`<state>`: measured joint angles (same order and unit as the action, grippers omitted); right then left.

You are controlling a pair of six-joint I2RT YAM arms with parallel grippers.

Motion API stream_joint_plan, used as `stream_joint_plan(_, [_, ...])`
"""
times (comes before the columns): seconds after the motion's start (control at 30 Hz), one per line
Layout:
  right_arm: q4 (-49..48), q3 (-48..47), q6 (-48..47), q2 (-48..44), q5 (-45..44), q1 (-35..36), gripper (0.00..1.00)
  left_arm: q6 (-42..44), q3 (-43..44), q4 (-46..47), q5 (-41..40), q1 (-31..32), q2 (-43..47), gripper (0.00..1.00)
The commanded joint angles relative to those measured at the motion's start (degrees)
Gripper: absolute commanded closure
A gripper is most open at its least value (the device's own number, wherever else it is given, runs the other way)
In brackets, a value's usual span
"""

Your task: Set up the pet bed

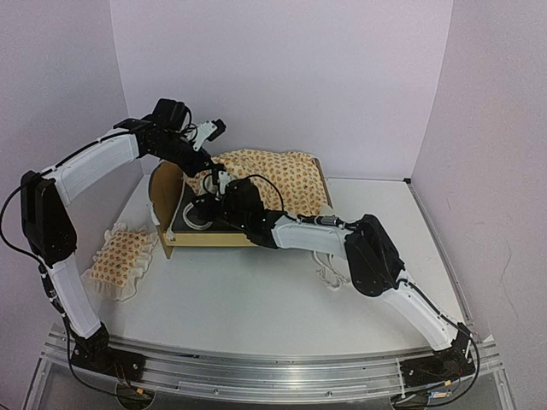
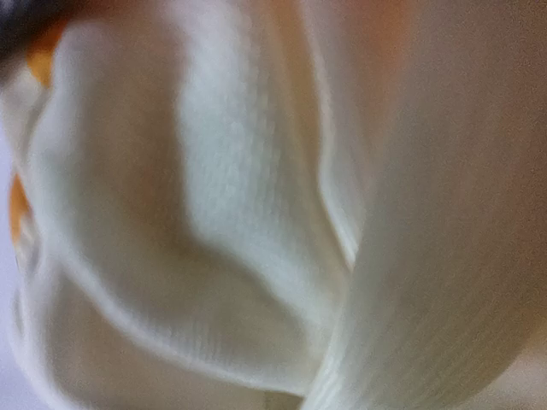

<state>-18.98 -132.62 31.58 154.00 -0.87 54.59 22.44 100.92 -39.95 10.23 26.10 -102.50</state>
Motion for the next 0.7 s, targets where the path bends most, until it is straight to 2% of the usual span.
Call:
stream_joint_plan(0.0, [-5.2,3.4,3.3,-6.5,3.8,-0.9,1.00,0.9,2.7,-1.3,-0.2,0.9,-0.6,0.55])
stream_joint_plan(0.03, [-5.9,4.5,4.3,-7.9,3.9,-1.4,1.00,1.6,3.5,-2.7,-0.6,0.8,-0.4,0.33])
stream_joint_plan(0.07, [-6.4,5.1,5.1,-8.8,3.9,-1.8,1.00,2.0,4.7,-4.4,-0.8,0.6,-0.2,0.18])
stream_joint_plan(0.1, [-6.5,5.5,5.6,-9.6,4.0,-2.2,1.00,2.5,6.5,-6.6,-0.8,0.3,-0.1,0.06])
stream_joint_plan(0.13, [-6.6,5.7,5.8,-10.3,4.0,-2.7,1.00,3.0,9.4,-8.9,-0.6,0.0,0.0,0.01])
stream_joint_plan(0.2, [-6.6,6.4,6.4,-11.1,4.2,-3.4,1.00,3.3,14.8,-15.7,1.6,-1.0,0.1,0.00])
stream_joint_plan(0.27, [-6.6,6.9,6.6,-11.6,4.8,-3.7,1.00,4.2,20.6,-21.6,8.9,-2.8,1.0,0.00])
stream_joint_plan(0.37, [-6.7,7.4,6.7,-11.8,5.3,-4.0,1.00,7.4,22.9,-29.0,20.4,-5.4,3.0,0.01])
stream_joint_plan(0.43, [-6.8,7.4,6.9,-11.8,5.6,-4.2,1.00,10.8,16.8,-30.3,22.0,-5.6,5.1,0.05])
stream_joint_plan(0.53, [-6.9,7.5,6.5,-11.9,6.1,-4.5,1.00,14.0,2.8,-25.0,19.2,-5.9,7.8,0.31])
stream_joint_plan(0.57, [-6.9,7.7,6.4,-11.9,6.2,-4.5,1.00,14.3,-2.4,-21.8,17.6,-6.2,8.2,0.36])
stream_joint_plan(0.67, [-7.1,8.4,6.4,-12.3,6.9,-4.6,1.00,9.7,-9.4,-8.5,9.5,-6.7,7.2,0.39])
